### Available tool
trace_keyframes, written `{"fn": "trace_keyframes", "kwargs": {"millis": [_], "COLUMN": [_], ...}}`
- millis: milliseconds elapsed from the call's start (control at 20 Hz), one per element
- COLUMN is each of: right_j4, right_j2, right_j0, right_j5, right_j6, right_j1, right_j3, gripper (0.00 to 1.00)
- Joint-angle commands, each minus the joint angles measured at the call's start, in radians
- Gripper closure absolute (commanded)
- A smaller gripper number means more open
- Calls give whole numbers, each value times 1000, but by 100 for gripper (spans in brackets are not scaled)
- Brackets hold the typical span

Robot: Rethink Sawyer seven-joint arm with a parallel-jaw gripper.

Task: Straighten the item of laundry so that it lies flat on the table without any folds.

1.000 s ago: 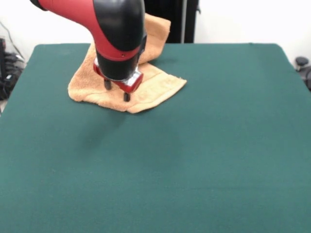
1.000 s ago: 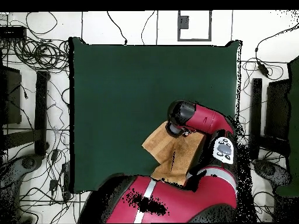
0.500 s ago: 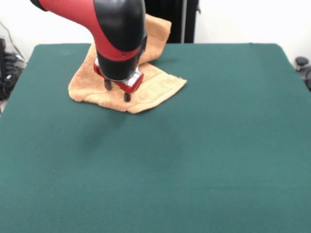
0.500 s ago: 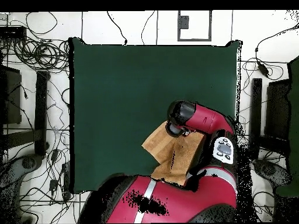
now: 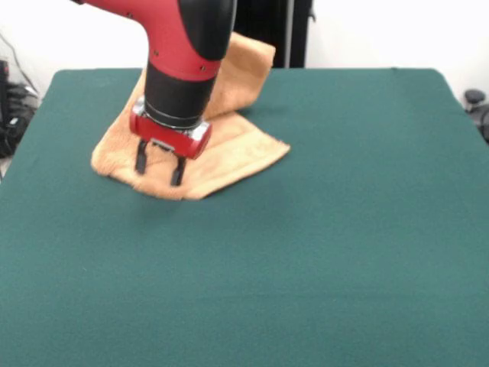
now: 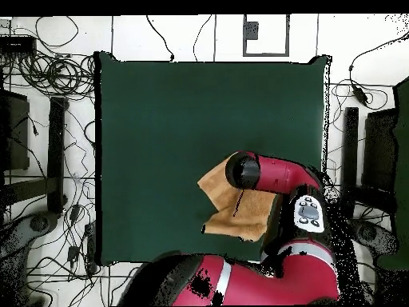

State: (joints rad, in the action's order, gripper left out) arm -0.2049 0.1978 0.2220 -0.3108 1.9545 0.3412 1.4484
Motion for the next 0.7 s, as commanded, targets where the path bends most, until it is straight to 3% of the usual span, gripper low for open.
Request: {"fn": "trace_keyframes", "kwargs": {"millis": [50,350,450,700], "right_j4": [-145,-163,-143,-154], "right_j2": [-140,-132,-51,-54], "right_j0": [-10,-17,-84,-84], "right_j5": [584,624,749,793], "right_j6": [100,131,172,146], "right_j1": [-47,-59,11,20], "right_j3": [40,32,188,182], "gripper": [0,0,0,0]}}
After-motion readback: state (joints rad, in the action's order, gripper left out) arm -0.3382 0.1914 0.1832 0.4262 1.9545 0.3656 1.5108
